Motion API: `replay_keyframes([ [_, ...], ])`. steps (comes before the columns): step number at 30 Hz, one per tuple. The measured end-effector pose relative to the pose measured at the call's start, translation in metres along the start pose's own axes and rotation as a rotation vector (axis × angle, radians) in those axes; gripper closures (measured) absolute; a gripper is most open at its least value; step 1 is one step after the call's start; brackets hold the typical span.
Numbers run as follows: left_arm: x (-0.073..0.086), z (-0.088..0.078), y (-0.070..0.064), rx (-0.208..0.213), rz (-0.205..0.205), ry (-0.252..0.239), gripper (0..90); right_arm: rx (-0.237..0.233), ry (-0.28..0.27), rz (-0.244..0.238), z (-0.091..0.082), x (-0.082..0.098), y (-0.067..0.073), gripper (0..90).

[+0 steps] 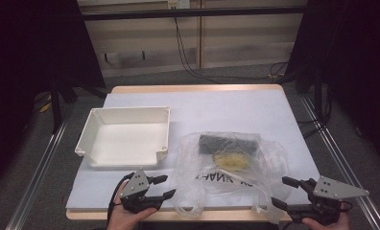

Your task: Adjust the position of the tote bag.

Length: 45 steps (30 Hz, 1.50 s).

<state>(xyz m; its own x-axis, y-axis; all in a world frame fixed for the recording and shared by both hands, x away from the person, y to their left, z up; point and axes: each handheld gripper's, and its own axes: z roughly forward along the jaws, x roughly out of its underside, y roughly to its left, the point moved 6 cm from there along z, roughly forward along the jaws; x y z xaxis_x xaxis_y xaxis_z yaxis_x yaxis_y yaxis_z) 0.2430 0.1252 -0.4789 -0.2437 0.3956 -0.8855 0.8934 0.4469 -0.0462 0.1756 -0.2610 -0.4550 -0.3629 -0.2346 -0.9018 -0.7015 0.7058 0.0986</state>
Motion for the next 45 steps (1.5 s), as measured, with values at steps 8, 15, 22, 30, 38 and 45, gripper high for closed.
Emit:
replay_keyframes([
  [8,-0.002,0.012,-0.003,0.019,0.013,0.021,43.7,-0.040,0.072,-0.040,0.013,0.006,0.011,16.3],
  [15,0.000,0.030,-0.001,0.083,0.039,0.078,54.6,-0.056,0.173,-0.092,0.037,0.020,0.015,21.3],
  [22,0.001,0.049,-0.005,0.115,0.063,0.129,55.5,-0.056,0.225,-0.108,0.051,0.027,0.004,39.1],
  [30,-0.003,0.046,-0.007,0.119,0.049,0.103,54.8,-0.084,0.203,-0.067,0.051,0.029,-0.009,78.0],
  [38,-0.014,0.038,-0.027,0.177,0.092,0.059,57.0,-0.091,0.193,-0.049,0.050,0.029,-0.011,90.0],
  [45,-0.011,0.046,-0.041,0.240,0.100,0.076,56.5,-0.087,0.216,-0.051,0.053,0.032,-0.012,90.0],
])
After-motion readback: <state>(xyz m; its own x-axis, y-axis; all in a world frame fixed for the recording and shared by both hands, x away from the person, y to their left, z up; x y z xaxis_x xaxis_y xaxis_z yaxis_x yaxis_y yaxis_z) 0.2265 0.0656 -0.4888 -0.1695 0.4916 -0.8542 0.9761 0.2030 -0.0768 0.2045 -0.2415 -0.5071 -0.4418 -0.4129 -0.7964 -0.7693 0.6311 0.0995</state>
